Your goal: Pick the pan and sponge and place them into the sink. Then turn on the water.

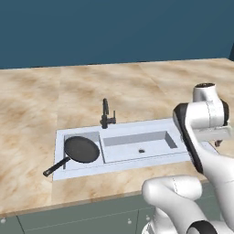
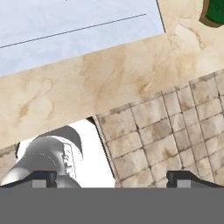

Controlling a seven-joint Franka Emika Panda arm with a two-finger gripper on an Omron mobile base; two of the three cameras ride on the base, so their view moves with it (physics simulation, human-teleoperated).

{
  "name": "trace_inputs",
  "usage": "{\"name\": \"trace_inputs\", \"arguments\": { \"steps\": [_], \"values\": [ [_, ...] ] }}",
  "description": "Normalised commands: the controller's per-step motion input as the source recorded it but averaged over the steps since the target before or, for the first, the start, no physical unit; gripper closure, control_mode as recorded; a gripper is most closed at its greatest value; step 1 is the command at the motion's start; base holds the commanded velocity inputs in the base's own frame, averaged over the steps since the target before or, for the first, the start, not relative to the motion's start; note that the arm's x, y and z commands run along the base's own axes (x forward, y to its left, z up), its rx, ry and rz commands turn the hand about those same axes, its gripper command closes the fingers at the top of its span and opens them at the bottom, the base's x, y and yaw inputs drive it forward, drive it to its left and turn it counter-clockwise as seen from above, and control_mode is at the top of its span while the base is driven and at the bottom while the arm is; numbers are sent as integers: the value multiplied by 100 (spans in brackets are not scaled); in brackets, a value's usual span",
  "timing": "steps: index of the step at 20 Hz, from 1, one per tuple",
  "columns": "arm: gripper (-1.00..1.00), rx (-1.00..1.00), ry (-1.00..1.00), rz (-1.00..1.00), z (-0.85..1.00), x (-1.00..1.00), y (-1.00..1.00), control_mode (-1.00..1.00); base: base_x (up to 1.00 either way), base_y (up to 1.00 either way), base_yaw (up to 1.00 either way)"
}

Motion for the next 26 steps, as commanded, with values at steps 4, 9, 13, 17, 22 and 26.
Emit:
{"name": "trace_inputs", "arguments": {
  "steps": [4,9,13,17,22,26],
  "values": [
    [-100,-22,-13,0,-7,0,-83,-100,0,0,0],
    [-100,-6,-9,0,-4,0,-93,-100,0,0,0],
    [-100,0,0,0,0,20,-77,-100,0,0,0],
    [-100,1,1,-2,0,42,-62,-100,0,0,0],
    [-100,2,5,0,-1,49,-45,-100,0,0,0],
    [-100,5,3,0,-18,31,-48,-100,0,0,0]
  ]
}}
